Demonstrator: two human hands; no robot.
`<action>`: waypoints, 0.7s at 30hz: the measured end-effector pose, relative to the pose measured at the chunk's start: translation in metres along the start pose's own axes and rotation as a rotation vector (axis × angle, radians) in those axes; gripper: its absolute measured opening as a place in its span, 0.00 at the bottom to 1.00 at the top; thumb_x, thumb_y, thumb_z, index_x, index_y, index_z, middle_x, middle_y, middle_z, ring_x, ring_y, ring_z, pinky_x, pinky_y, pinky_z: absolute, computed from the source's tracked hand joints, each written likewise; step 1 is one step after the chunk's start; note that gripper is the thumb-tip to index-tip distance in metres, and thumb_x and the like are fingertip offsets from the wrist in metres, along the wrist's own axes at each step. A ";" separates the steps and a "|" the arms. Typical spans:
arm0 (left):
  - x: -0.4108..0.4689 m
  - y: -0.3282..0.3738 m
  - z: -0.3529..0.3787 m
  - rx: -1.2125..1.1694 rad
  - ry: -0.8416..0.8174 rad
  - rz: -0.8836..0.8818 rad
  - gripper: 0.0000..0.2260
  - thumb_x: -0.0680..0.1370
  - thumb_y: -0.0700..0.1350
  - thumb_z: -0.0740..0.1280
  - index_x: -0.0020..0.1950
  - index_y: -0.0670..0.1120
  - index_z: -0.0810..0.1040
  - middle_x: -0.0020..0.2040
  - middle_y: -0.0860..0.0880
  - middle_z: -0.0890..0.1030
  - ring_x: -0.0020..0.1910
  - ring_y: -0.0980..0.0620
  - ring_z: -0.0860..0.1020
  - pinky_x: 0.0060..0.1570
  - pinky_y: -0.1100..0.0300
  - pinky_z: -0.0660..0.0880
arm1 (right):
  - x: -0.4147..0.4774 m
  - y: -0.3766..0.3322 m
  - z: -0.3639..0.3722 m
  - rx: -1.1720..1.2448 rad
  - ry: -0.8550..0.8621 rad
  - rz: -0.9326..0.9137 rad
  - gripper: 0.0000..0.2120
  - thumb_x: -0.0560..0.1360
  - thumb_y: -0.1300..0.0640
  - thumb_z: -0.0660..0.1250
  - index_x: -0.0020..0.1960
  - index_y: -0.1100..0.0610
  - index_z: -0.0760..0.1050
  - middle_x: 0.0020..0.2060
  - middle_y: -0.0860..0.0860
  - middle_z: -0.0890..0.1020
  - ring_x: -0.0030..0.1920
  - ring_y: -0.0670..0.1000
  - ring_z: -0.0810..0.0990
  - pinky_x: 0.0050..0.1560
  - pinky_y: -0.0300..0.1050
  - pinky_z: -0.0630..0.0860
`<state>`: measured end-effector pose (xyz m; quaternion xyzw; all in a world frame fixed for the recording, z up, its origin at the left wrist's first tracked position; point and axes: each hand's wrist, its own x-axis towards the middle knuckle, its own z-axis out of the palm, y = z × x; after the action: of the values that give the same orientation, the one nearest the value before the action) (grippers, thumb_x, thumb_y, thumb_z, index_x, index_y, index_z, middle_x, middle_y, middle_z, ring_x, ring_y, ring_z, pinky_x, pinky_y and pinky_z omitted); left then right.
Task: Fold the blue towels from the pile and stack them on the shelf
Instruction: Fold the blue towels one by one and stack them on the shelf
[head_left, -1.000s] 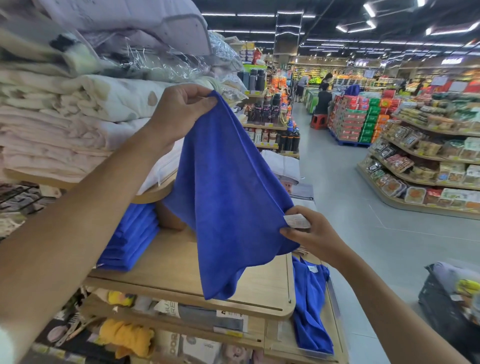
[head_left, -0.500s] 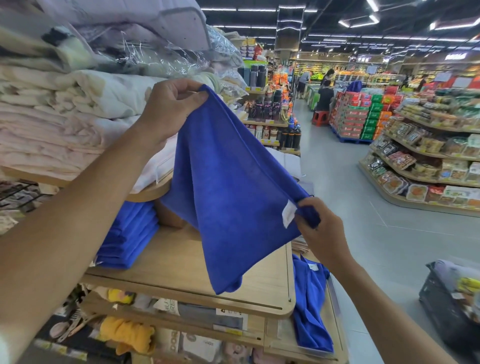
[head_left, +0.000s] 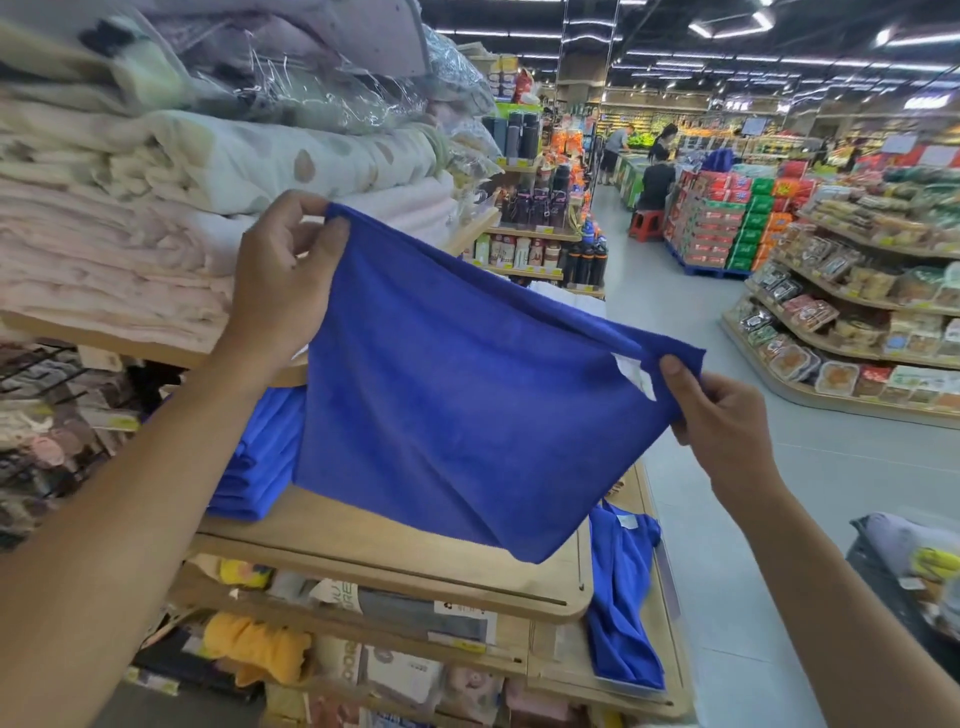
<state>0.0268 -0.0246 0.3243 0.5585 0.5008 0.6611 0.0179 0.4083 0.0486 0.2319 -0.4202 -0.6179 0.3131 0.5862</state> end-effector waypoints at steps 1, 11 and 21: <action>-0.006 -0.002 -0.003 -0.005 0.008 -0.010 0.02 0.80 0.53 0.65 0.48 0.60 0.77 0.36 0.59 0.82 0.33 0.63 0.75 0.33 0.65 0.71 | 0.000 -0.003 -0.003 -0.001 -0.026 0.003 0.23 0.80 0.50 0.70 0.32 0.64 0.73 0.19 0.50 0.71 0.21 0.47 0.67 0.23 0.37 0.64; -0.061 -0.025 -0.037 -0.099 0.061 -0.072 0.01 0.79 0.56 0.67 0.50 0.62 0.79 0.41 0.58 0.84 0.37 0.60 0.79 0.35 0.62 0.74 | -0.014 -0.002 -0.022 0.201 -0.384 0.209 0.06 0.68 0.60 0.76 0.44 0.53 0.85 0.37 0.56 0.86 0.36 0.50 0.86 0.36 0.38 0.81; -0.114 -0.060 -0.045 -0.136 -0.037 -0.247 0.04 0.79 0.54 0.66 0.50 0.57 0.79 0.42 0.57 0.83 0.42 0.58 0.79 0.41 0.62 0.74 | -0.044 0.016 -0.001 0.057 -0.377 0.300 0.11 0.79 0.61 0.71 0.41 0.49 0.84 0.31 0.51 0.80 0.26 0.48 0.75 0.25 0.37 0.69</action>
<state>0.0036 -0.0899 0.2063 0.5024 0.5190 0.6759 0.1463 0.4102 0.0168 0.1981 -0.4249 -0.6380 0.4867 0.4189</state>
